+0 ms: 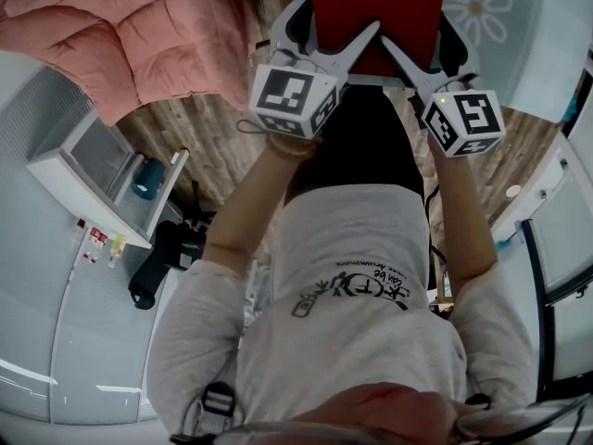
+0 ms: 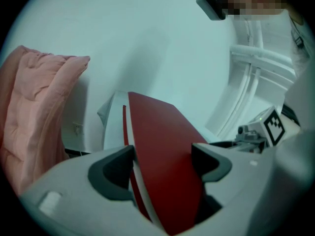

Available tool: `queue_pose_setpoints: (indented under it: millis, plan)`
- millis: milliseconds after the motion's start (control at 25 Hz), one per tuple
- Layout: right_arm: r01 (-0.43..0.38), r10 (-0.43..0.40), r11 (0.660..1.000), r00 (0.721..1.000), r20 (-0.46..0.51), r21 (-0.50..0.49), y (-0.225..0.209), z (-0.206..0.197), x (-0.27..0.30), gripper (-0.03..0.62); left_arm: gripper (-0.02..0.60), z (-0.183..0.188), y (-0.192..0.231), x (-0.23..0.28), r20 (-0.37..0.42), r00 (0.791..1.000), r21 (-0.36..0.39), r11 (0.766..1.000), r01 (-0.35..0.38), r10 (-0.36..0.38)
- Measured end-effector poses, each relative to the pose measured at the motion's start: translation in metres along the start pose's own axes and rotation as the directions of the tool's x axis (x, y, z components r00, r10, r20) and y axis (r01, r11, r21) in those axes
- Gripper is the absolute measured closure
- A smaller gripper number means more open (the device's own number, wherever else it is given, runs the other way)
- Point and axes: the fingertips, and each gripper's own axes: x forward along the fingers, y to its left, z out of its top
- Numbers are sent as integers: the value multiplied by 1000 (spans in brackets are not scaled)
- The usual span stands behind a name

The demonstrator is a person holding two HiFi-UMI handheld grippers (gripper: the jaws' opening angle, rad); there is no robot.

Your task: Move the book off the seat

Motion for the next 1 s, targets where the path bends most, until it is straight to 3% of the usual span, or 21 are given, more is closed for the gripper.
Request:
queue_pose_setpoints:
  millis: [800,1000]
  plan:
    - [10,-9,1000,998,-67,22,-4,-8,9,154,218,-10,8,5,-91,996,0,1000,-18,18]
    - [26,-27,1000,997,-72,-18,-3,-6,6,154,218,-11,6,4,-98,995,5,1000,-16,17]
